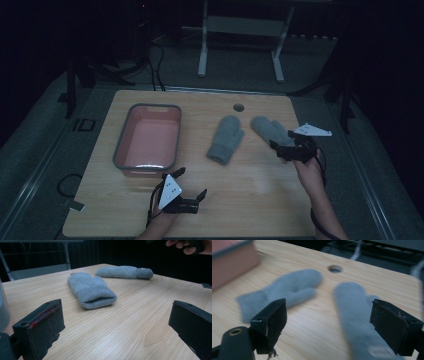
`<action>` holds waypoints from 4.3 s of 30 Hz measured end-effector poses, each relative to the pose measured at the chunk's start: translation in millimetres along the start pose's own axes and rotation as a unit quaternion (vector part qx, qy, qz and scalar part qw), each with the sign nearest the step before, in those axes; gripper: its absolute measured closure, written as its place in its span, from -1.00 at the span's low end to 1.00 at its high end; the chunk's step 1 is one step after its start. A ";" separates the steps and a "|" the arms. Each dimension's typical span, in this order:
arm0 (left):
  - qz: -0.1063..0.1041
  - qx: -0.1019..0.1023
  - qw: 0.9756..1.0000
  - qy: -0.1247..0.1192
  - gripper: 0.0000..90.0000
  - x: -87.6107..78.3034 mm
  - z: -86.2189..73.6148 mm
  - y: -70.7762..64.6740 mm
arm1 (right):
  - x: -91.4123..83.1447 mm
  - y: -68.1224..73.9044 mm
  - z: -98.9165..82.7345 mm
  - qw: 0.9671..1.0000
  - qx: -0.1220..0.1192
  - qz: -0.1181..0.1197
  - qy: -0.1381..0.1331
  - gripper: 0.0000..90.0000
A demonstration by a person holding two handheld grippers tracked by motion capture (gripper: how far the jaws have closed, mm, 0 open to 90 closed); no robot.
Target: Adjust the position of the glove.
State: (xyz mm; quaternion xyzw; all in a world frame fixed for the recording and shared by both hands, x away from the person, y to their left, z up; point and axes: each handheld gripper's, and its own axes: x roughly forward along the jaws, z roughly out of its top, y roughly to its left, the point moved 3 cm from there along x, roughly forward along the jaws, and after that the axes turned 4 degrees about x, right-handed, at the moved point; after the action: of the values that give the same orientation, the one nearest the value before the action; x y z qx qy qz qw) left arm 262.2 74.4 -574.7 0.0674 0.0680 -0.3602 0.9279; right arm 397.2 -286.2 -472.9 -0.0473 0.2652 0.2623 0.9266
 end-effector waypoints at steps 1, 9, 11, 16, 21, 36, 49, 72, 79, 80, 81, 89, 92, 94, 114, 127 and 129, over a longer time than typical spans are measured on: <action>0.000 0.000 1.000 0.000 -1.00 0.0 0.0 0.0 | 3.1 1.9 2.7 1.000 -0.002 0.005 0.000 -0.69; -0.001 0.002 1.000 -0.001 -1.00 0.1 0.0 -0.8 | 31.2 15.7 18.4 1.000 -0.016 0.019 0.004 -0.71; -0.001 0.001 1.000 0.000 -1.00 0.0 0.0 -0.4 | 39.9 20.1 21.0 0.999 -0.029 0.034 0.016 -0.71; -0.003 0.000 1.000 0.000 -1.00 0.0 0.0 -0.3 | 63.1 31.8 27.4 0.996 -0.056 0.068 0.032 -0.71; -0.004 -0.001 1.000 0.000 -1.00 0.0 0.0 -0.1 | 87.3 38.2 32.2 0.994 -0.046 0.088 0.041 -0.68; -0.010 -0.006 1.000 -0.002 -1.00 -0.1 0.0 0.2 | 144.9 74.7 13.8 0.981 -0.112 0.123 0.104 -0.41; -0.012 -0.007 1.000 -0.002 -1.00 -0.1 0.0 0.1 | 184.0 71.2 -3.3 0.983 -0.079 0.094 0.139 -0.08; -0.011 -0.009 1.000 -0.001 -1.00 0.0 -0.1 0.4 | 160.3 76.2 12.5 0.975 -0.106 0.138 0.138 0.80; -0.009 -0.009 1.000 -0.001 -1.00 0.0 -0.1 0.6 | 129.7 85.1 10.3 0.966 -0.125 0.186 0.127 0.80; -0.009 -0.009 1.000 -0.001 -1.00 0.0 -0.1 0.7 | 126.2 86.0 9.7 0.965 -0.128 0.191 0.128 0.80; -0.009 -0.008 1.000 -0.001 -1.00 0.0 -0.1 0.6 | 121.3 87.5 8.9 0.962 -0.131 0.200 0.129 0.80; -0.008 -0.008 1.000 -0.001 -1.00 0.0 -0.1 0.5 | 76.8 96.4 5.2 0.954 -0.159 0.228 0.114 0.80; -0.008 -0.008 1.000 0.000 -1.00 0.0 -0.1 0.5 | 64.4 99.7 -0.2 0.952 -0.162 0.235 0.110 0.80; -0.008 -0.008 1.000 0.000 -1.00 0.1 -0.1 0.4 | 61.7 99.7 -4.5 0.952 -0.160 0.236 0.113 0.80; -0.008 -0.008 1.000 -0.001 -1.00 0.1 -0.1 0.7 | 101.5 72.7 -55.9 0.951 -0.098 0.238 0.170 0.13; -0.010 -0.010 1.000 0.000 -1.00 0.0 -0.1 1.1 | 95.8 75.8 -46.0 0.948 -0.130 0.245 0.157 -0.31; -0.010 -0.010 1.000 0.000 -1.00 0.0 -0.1 1.1 | 88.8 74.1 -39.9 0.950 -0.125 0.244 0.147 -0.46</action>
State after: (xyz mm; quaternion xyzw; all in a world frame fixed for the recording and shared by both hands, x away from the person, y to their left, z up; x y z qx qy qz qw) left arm 263.0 75.2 -574.7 0.0575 0.0723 -0.3685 0.9250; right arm 404.7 -190.7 -549.1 -0.1351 0.3672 0.5018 0.7715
